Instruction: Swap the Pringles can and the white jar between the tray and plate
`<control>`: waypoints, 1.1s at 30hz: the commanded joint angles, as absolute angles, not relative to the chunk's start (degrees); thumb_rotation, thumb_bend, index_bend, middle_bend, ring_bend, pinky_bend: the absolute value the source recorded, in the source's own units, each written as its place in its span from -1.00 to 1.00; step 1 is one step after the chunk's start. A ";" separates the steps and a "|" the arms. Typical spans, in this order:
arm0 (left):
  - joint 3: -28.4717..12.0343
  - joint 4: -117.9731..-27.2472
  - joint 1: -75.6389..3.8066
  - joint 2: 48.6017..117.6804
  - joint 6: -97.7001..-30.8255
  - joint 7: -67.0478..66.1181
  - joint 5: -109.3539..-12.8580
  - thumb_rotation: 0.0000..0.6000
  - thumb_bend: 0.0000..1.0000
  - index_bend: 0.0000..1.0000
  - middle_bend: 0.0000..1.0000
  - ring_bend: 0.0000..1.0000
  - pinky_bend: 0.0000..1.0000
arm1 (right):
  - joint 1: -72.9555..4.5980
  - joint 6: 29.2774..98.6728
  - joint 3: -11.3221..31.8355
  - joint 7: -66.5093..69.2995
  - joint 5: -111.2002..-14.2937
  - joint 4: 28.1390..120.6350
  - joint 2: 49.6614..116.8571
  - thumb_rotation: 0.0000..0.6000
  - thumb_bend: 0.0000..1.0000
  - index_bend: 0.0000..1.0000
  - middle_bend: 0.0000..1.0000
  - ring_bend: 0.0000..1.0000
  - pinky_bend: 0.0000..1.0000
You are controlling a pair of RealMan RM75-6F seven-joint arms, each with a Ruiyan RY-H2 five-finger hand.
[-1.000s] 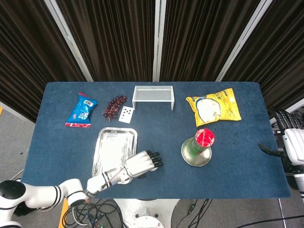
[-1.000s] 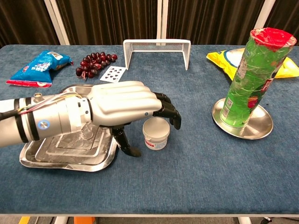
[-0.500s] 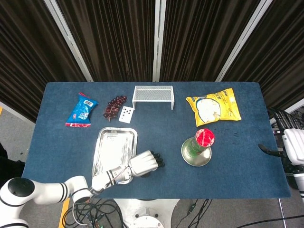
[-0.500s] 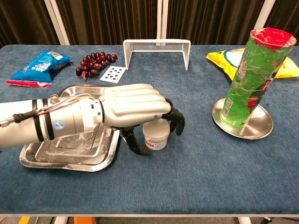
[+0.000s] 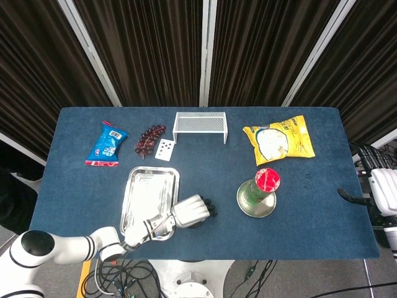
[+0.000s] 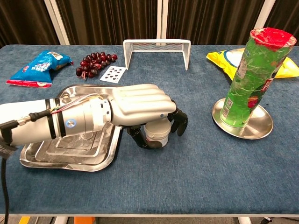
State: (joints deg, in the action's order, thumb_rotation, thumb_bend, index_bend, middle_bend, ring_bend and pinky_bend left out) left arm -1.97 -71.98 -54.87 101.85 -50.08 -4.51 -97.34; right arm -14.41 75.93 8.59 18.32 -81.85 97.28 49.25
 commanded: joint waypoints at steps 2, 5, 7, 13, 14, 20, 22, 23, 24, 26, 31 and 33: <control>-1.35 -71.65 -54.84 102.04 -50.36 -4.06 -97.13 1.00 -0.31 -0.22 -0.21 -0.30 0.24 | -14.36 75.98 8.69 18.24 -81.78 97.31 49.22 1.00 -0.80 -1.00 -0.91 -1.00 -0.86; -0.82 -71.81 -54.64 102.02 -50.87 -3.91 -97.16 1.00 -0.29 -0.20 -0.18 -0.27 0.28 | -14.43 75.90 8.84 18.07 -81.69 97.41 49.20 1.00 -0.80 -1.00 -0.91 -1.00 -0.86; -0.52 -72.13 -54.44 101.96 -51.39 -3.98 -97.22 1.00 -0.27 -0.18 -0.16 -0.25 0.30 | -14.47 75.81 8.87 17.92 -81.71 97.50 49.25 1.00 -0.80 -1.00 -0.91 -1.00 -0.86; -0.34 -72.67 -54.82 101.55 -52.40 -3.47 -97.75 1.00 -0.24 -0.13 -0.12 -0.17 0.38 | -14.49 75.83 9.02 17.72 -81.71 97.57 49.31 1.00 -0.80 -1.00 -0.91 -1.00 -0.86; -0.27 -72.76 -54.78 101.51 -52.64 -3.52 -97.83 1.00 -0.24 -0.13 -0.12 -0.16 0.39 | -14.47 75.82 9.03 17.71 -81.70 97.58 49.28 1.00 -0.80 -1.00 -0.91 -1.00 -0.86; -0.84 -73.49 -54.59 100.76 -54.15 -4.34 -97.66 1.00 -0.24 -0.10 -0.10 -0.14 0.40 | -14.31 75.93 9.12 17.73 -81.59 97.59 49.14 1.00 -0.79 -1.00 -0.91 -1.00 -0.86; -1.39 -74.33 -54.48 99.56 -54.86 -4.75 -97.43 1.00 -0.24 -0.10 -0.10 -0.14 0.40 | -14.33 75.95 9.25 17.72 -81.52 97.64 49.08 1.00 -0.79 -1.00 -0.91 -1.00 -0.86; -1.52 -74.78 -54.23 98.87 -55.31 -5.16 -97.30 1.00 -0.24 -0.10 -0.10 -0.14 0.40 | -14.34 75.98 9.30 17.69 -81.52 97.68 49.04 1.00 -0.79 -1.00 -0.91 -1.00 -0.86; -1.62 -75.24 -53.88 98.11 -55.77 -5.58 -97.05 1.00 -0.24 -0.10 -0.10 -0.14 0.40 | -14.34 76.03 9.34 17.65 -81.54 97.72 49.00 1.00 -0.79 -1.00 -0.91 -1.00 -0.86; -1.61 -76.39 -52.66 96.10 -56.79 -6.47 -96.11 1.00 -0.24 -0.10 -0.10 -0.14 0.40 | -14.31 76.19 9.43 17.66 -81.60 97.81 48.98 1.00 -0.79 -1.00 -0.91 -1.00 -0.86; -0.19 -77.20 -48.72 92.25 -58.23 -7.88 -92.91 1.00 -0.24 -0.10 -0.10 -0.14 0.40 | -14.18 76.38 9.52 17.63 -81.50 97.87 49.09 1.00 -0.79 -1.00 -0.90 -1.00 -0.86; 0.68 -76.65 -47.50 91.73 -58.42 -7.98 -92.22 1.00 -0.24 -0.10 -0.10 -0.14 0.40 | -14.18 76.35 9.55 17.55 -81.43 97.91 49.14 1.00 -0.79 -1.00 -0.90 -1.00 -0.86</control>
State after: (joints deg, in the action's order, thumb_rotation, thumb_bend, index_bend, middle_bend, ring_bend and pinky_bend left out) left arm -0.04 -76.84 -48.38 92.26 -58.03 -7.63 -92.97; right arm -14.18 76.35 9.55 17.55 -81.43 97.91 49.13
